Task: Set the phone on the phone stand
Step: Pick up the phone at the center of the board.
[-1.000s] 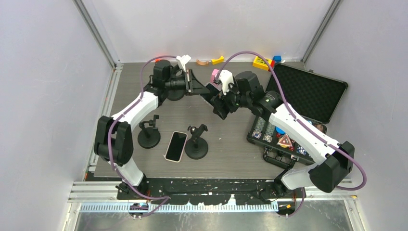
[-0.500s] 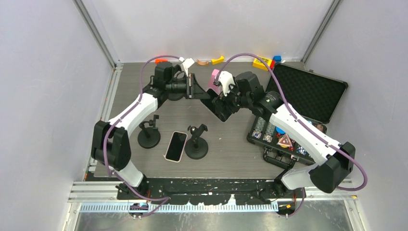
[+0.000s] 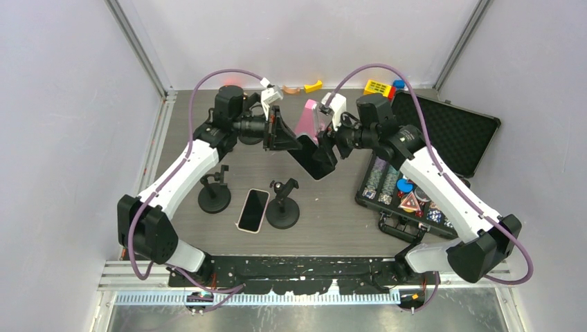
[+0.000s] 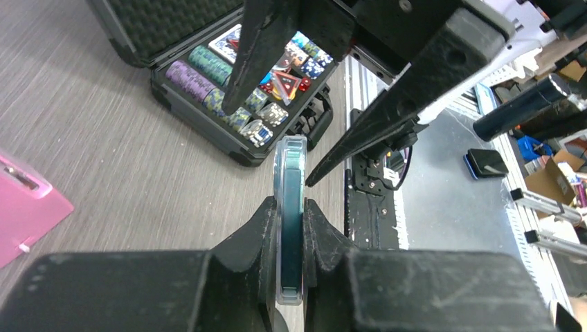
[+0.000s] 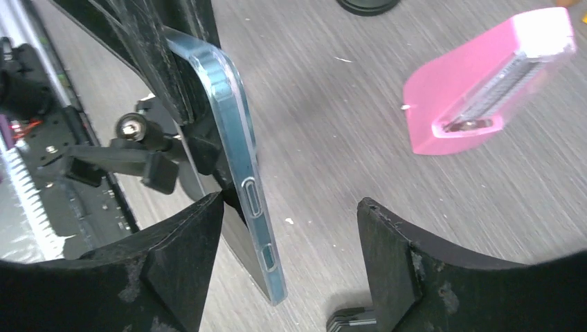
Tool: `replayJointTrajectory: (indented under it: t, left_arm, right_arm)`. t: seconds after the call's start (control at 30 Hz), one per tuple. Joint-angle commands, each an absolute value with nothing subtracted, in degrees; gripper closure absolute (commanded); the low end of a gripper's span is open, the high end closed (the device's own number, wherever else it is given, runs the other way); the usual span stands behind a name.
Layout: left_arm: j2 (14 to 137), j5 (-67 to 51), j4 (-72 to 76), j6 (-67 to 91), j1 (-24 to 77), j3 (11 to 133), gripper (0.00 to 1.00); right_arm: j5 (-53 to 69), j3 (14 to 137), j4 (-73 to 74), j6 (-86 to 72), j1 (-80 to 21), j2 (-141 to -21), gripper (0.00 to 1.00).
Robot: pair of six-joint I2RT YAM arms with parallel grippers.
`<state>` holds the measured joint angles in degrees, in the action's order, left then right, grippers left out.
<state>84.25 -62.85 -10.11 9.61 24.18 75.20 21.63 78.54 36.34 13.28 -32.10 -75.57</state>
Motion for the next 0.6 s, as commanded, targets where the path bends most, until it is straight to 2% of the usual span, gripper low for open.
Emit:
replayJointTrajectory:
  t: [0.0,0.13,0.27,0.43,0.57]
  left_arm:
    - [81.73,-68.07,-5.44,7.69,25.26,77.27,1.00]
    - [81.41,-68.35,3.41,15.13,25.31,75.31,1.00]
    - [81.72,-68.75,6.23,17.48,25.47,75.48,1.00]
    - [81.79,-69.73,3.81,15.13,25.97,75.63,1.00]
    - [81.65,-69.45,-4.85,7.71,26.73,77.03,1.00]
  right_arm:
    - [33.86,81.83,37.21,11.11,-30.14,-76.82,0.27]
    - [39.03,80.82,37.37,10.81,-30.06,-77.70,0.35]
    - [41.89,80.56,37.77,10.42,-30.06,-78.81,0.42]
    - [43.63,81.43,37.90,10.04,-29.94,-79.61,0.44]
    - [43.62,82.95,38.46,10.35,-29.68,-79.83,0.45]
